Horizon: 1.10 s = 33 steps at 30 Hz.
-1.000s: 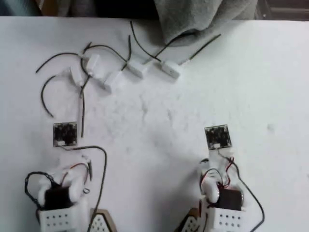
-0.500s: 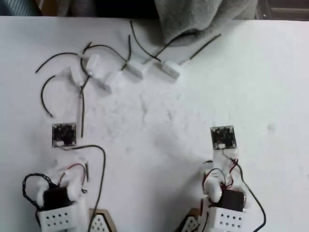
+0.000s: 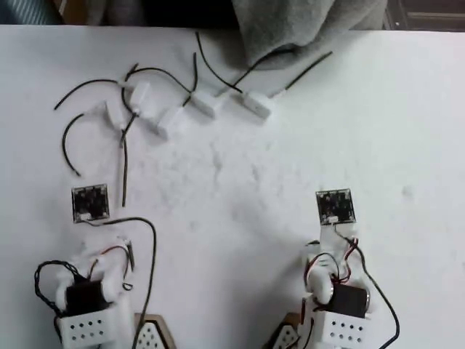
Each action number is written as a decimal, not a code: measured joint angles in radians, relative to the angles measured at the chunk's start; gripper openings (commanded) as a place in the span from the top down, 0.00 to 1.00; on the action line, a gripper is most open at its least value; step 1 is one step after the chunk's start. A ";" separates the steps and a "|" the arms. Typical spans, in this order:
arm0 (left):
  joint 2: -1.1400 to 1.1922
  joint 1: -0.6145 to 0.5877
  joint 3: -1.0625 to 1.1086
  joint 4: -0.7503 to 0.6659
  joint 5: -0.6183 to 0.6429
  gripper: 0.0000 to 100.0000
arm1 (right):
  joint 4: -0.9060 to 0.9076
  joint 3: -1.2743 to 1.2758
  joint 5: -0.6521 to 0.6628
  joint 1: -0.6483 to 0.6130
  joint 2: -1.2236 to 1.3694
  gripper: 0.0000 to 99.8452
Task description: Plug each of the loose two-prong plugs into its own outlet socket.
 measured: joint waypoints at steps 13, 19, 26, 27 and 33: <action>0.000 0.000 0.000 0.000 0.000 0.98 | 0.000 0.000 -0.018 0.000 0.000 0.98; 0.000 0.000 0.000 0.000 0.003 0.98 | 0.000 0.000 -0.152 0.000 0.000 0.98; 0.000 0.000 0.000 0.000 0.003 0.98 | 0.000 0.000 -0.187 0.000 0.000 0.98; 0.000 0.000 0.000 0.000 0.003 0.98 | 0.000 0.000 -0.187 0.000 0.000 0.98; 0.000 0.000 0.000 0.000 0.003 0.98 | 0.000 0.000 -0.187 0.000 0.000 0.98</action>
